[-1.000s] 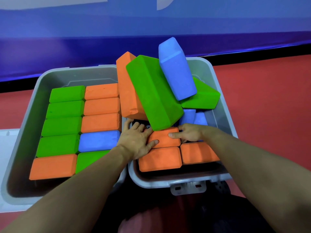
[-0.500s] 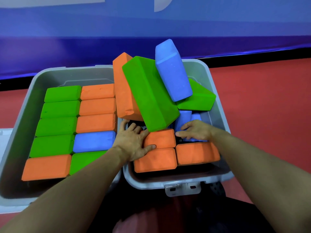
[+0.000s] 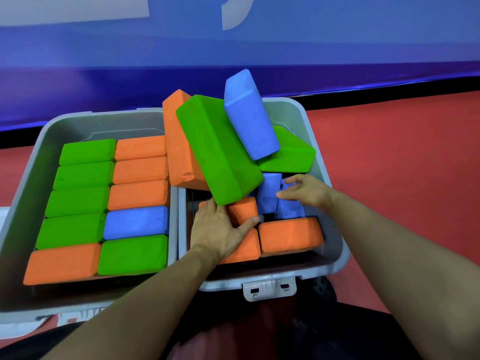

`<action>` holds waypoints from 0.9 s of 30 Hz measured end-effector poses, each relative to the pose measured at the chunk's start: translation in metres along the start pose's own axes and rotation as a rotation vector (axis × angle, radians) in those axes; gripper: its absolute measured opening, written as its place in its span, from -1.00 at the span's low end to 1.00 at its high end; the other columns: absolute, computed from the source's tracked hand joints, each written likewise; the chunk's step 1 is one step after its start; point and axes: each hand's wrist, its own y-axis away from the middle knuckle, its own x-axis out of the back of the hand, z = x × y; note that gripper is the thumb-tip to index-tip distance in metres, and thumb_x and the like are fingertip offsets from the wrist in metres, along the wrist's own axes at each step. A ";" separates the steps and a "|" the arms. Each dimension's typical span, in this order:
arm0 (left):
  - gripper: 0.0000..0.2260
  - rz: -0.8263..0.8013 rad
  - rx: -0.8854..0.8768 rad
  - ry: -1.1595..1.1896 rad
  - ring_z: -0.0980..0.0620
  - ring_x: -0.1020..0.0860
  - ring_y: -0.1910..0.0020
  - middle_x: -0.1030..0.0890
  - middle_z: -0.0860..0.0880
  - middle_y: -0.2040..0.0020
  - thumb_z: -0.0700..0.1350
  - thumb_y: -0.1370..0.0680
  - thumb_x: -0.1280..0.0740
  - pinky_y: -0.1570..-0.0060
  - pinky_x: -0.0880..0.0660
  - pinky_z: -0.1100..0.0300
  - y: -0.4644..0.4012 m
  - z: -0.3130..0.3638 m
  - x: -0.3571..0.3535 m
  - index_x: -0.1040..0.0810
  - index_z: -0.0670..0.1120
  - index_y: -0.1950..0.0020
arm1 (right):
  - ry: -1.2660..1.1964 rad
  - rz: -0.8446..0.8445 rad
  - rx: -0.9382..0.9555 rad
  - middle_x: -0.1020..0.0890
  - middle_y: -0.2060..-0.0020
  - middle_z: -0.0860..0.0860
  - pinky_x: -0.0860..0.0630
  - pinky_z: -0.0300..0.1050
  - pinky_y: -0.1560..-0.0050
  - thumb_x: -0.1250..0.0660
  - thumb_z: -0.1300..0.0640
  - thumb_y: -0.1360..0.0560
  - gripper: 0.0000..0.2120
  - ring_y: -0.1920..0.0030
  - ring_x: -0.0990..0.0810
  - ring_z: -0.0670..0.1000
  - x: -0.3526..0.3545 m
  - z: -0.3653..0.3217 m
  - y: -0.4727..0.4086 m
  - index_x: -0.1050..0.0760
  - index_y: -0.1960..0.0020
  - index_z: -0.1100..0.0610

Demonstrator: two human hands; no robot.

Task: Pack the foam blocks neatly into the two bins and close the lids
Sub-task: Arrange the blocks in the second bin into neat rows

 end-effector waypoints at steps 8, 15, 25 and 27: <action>0.13 -0.275 -0.074 -0.089 -0.14 0.20 -0.61 0.15 -0.11 -0.64 0.61 -0.34 -0.13 -0.59 0.17 -0.06 0.005 -0.012 -0.008 0.22 -0.04 -0.64 | 0.058 0.064 -0.032 -0.38 -0.50 0.12 -0.34 -0.11 -0.38 -0.57 0.01 -0.42 -0.17 -0.46 -0.40 0.08 -0.009 0.020 0.009 -0.27 -0.55 0.21; 0.06 -0.330 -0.015 -0.163 -0.10 0.54 -0.49 0.41 -0.13 -0.59 0.63 -0.36 0.09 -0.49 0.45 -0.11 -0.003 -0.007 -0.025 0.32 0.01 -0.62 | -0.067 0.061 0.015 -0.42 -0.39 -0.01 -0.39 -0.13 -0.30 -0.61 -0.02 -0.38 -0.14 -0.36 -0.42 -0.05 -0.030 -0.001 -0.007 -0.26 -0.53 0.19; 0.00 -0.275 -0.013 -0.137 -0.15 0.34 -0.57 0.23 -0.14 -0.61 0.60 -0.39 0.01 -0.48 0.46 -0.10 -0.006 -0.008 -0.028 0.20 0.04 -0.62 | -0.056 0.287 0.040 -0.54 -0.38 0.07 -0.46 0.12 -0.35 -0.50 -0.48 0.04 0.23 -0.37 -0.51 0.15 -0.062 -0.001 -0.045 -0.30 -0.48 0.09; 0.00 -0.267 -0.015 -0.129 -0.16 0.33 -0.58 0.21 -0.15 -0.61 0.61 -0.39 0.01 -0.48 0.46 -0.10 -0.008 -0.010 -0.028 0.18 0.04 -0.62 | 0.003 0.303 0.007 -0.51 -0.39 0.14 -0.44 0.14 -0.34 -0.56 -0.40 -0.08 0.16 -0.38 -0.47 0.23 -0.066 -0.012 -0.035 -0.25 -0.49 0.13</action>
